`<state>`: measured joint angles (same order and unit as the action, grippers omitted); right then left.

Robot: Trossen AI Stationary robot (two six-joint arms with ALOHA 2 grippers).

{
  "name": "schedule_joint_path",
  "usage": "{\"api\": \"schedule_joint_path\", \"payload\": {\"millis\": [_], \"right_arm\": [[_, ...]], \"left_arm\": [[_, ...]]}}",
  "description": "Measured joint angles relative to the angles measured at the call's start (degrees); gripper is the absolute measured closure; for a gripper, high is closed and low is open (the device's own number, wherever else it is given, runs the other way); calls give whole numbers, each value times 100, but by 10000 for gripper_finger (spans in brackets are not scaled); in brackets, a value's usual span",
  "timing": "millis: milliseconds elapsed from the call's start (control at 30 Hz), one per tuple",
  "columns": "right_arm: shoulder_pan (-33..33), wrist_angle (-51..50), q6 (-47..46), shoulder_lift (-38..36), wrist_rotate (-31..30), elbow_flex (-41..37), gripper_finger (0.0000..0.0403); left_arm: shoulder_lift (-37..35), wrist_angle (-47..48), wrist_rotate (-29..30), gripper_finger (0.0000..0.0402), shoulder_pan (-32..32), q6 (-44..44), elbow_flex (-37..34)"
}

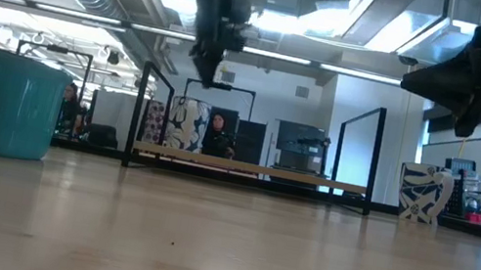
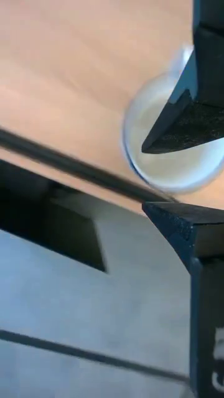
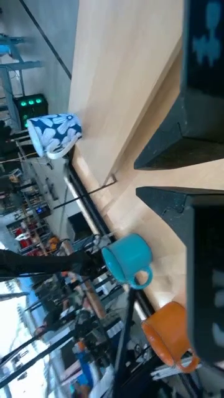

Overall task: Place coffee mugs
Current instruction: Put the blue mug on the shelf

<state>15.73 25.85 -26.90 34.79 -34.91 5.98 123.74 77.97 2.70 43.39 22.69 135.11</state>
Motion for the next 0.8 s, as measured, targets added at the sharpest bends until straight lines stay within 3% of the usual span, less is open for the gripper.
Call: {"api": "schedule_joint_path", "payload": {"millis": [100,300,567,667,800], "right_arm": [[0,270,21,-13,-1,0,362],[0,26,11,7,1,151,362],[0,-3109,37,260,90,1778,362],[0,-4096,-130,388,160,2358,362],[-2,-5161,-402,576,607,3011,362]], "left_arm": [[-386,-452,-415,273,-205,-270,-231],[-997,-497,-520,275,-827,-556,-235],[-1717,-409,-533,275,-1818,-1221,-504],[-2200,-697,-320,275,-2201,-1486,-1158],[-3102,-1565,-20,275,-2675,-1812,-2578]]}}
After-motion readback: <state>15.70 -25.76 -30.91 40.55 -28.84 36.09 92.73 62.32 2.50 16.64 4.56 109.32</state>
